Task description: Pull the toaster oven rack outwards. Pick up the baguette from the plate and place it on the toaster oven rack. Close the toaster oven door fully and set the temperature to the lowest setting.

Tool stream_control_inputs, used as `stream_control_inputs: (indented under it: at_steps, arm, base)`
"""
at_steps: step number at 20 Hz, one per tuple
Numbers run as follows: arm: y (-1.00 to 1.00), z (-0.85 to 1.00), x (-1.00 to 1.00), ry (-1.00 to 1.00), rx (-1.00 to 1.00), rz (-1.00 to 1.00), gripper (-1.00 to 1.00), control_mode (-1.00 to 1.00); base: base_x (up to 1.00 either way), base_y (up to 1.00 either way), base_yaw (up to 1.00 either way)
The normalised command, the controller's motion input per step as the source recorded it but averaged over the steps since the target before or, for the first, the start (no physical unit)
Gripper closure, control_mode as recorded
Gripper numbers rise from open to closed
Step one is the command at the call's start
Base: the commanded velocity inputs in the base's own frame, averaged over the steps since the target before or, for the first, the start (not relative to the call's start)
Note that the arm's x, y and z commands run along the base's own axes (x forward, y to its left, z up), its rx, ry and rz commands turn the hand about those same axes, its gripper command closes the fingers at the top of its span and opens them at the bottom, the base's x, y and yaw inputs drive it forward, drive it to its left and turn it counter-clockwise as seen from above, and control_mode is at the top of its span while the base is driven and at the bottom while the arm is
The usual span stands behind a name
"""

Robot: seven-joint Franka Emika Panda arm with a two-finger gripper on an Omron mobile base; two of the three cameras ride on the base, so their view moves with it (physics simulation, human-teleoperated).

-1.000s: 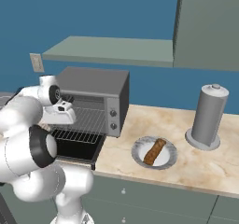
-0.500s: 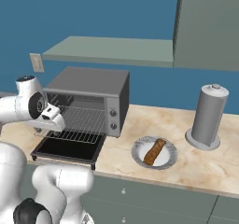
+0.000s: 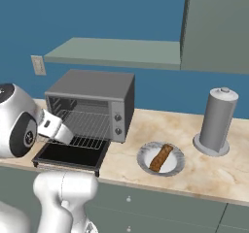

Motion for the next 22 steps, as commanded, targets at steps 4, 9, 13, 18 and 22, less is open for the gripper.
stream_control_inputs:
  at_steps: [4, 9, 13, 18, 22]
  arm:
    - [-1.00, 0.64, -0.87, -0.22, 0.02, -0.09, -1.00, -1.00]
    - [-1.00, 0.11, -0.71, -0.05, 0.00, -0.12, -1.00, -1.00]
    - [-0.98, -0.09, -0.26, 0.00, 0.00, -0.03, -1.00, -1.00]
    - [-0.62, -0.11, 0.13, 0.00, 0.02, 0.01, -1.00, -1.00]
    - [-0.35, -0.19, 0.44, 0.01, 0.01, 0.04, -1.00, -1.00]
  base:
    - [0.00, 0.00, 0.00]
    - [0.00, 0.00, 0.00]
    - [0.00, 0.00, 0.00]
    - [0.00, 0.00, 0.00]
    - [0.00, 0.00, 0.00]
